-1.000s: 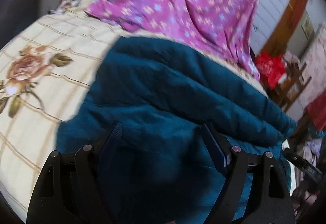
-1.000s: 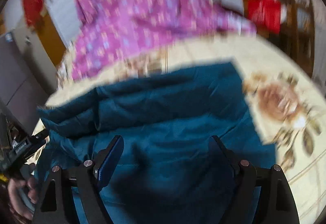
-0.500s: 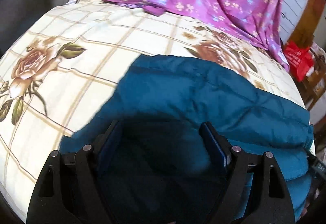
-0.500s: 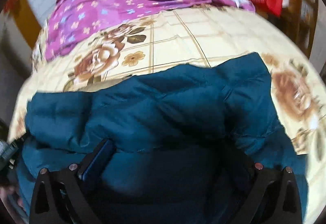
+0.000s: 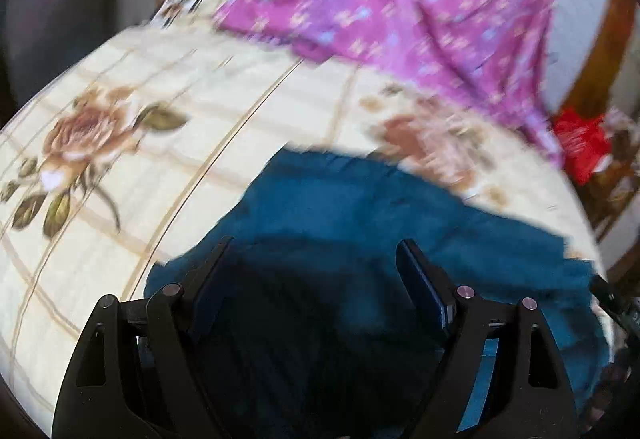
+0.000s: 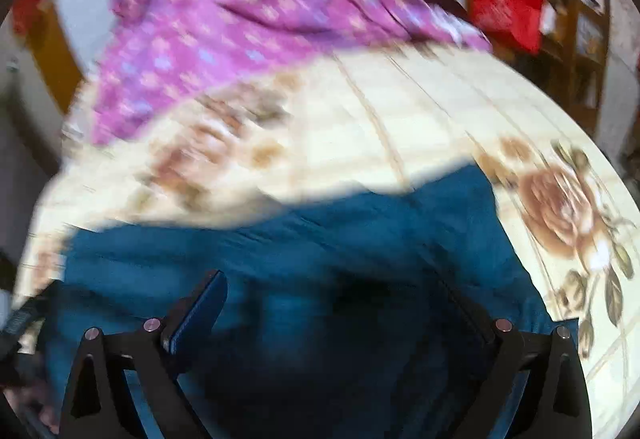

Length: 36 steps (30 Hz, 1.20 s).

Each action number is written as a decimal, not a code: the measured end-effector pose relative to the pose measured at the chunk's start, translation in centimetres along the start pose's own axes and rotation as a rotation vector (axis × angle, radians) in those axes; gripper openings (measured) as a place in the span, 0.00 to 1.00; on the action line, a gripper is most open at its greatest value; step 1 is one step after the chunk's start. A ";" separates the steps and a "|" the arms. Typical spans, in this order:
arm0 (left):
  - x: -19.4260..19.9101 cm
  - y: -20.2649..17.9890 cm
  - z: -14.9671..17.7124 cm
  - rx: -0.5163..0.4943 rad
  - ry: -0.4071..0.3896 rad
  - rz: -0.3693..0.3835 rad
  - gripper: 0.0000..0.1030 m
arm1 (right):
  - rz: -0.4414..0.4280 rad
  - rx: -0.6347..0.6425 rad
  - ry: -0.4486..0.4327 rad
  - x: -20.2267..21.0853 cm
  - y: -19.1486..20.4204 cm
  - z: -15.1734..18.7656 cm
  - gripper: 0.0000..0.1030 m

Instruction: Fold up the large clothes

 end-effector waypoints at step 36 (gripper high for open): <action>-5.0 6.3 3.8 0.263 0.204 -0.033 0.96 | -0.130 -0.047 0.046 -3.0 4.4 2.5 1.00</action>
Point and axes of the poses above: each gripper's, at about its wrist camera, not at the fingertips, and x roughly against the way its jaws point, y to its left, z to its underside, the point moved 10 cm from there along -x, roughly the way its jaws point, and after that the axes turned 7 degrees about -x, right-handed, at the moved point
